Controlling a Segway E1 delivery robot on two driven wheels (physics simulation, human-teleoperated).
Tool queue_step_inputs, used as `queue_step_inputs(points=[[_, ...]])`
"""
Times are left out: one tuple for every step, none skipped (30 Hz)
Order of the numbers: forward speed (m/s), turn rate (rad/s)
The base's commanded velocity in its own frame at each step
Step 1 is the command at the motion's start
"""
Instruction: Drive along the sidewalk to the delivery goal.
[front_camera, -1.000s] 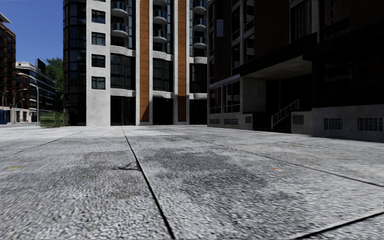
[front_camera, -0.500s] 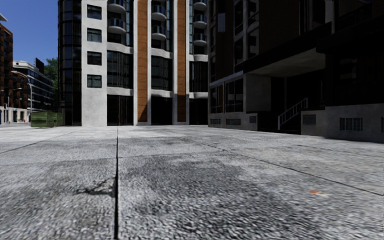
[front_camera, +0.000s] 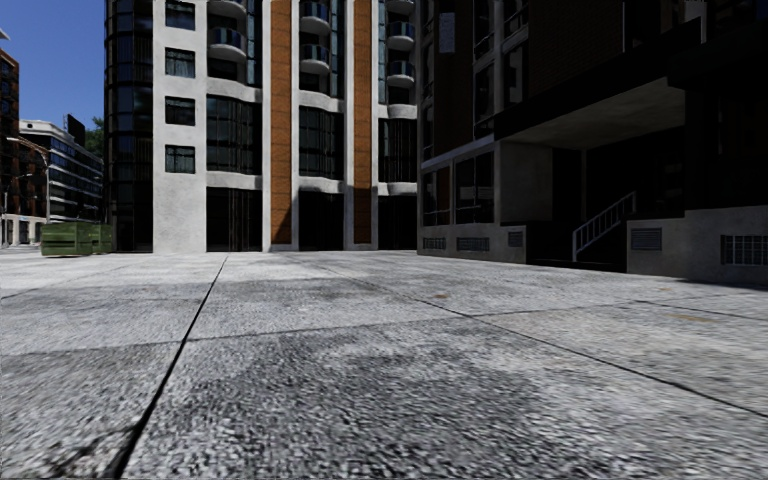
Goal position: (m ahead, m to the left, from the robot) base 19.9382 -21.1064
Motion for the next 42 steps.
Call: queue_step_inputs(points=[[2.00, 0.00], [2.00, 0.00], [2.00, 0.00], [2.00, 0.00], [2.00, 0.00], [2.00, 0.00], [2.00, 0.00], [2.00, 0.00], [2.00, 0.00], [2.00, 0.00], [2.00, 0.00], [2.00, 0.00], [2.00, 0.00], [2.00, 0.00], [2.00, 0.00], [2.00, 0.00], [2.00, 0.00], [2.00, 0.00], [2.00, 0.00], [2.00, 0.00], [2.00, 0.00], [2.00, 0.00], [2.00, 0.00], [2.00, 0.00], [2.00, 0.00], [2.00, 0.00], [2.00, 0.00], [2.00, 0.00], [2.00, 0.00], [2.00, 0.00], [2.00, 0.00], [2.00, 0.00], [2.00, 0.00], [2.00, 0.00], [2.00, 0.00], [2.00, 0.00], [2.00, 0.00], [2.00, 0.00], [2.00, 0.00], [2.00, 0.00], [2.00, 0.00], [2.00, 0.00]])
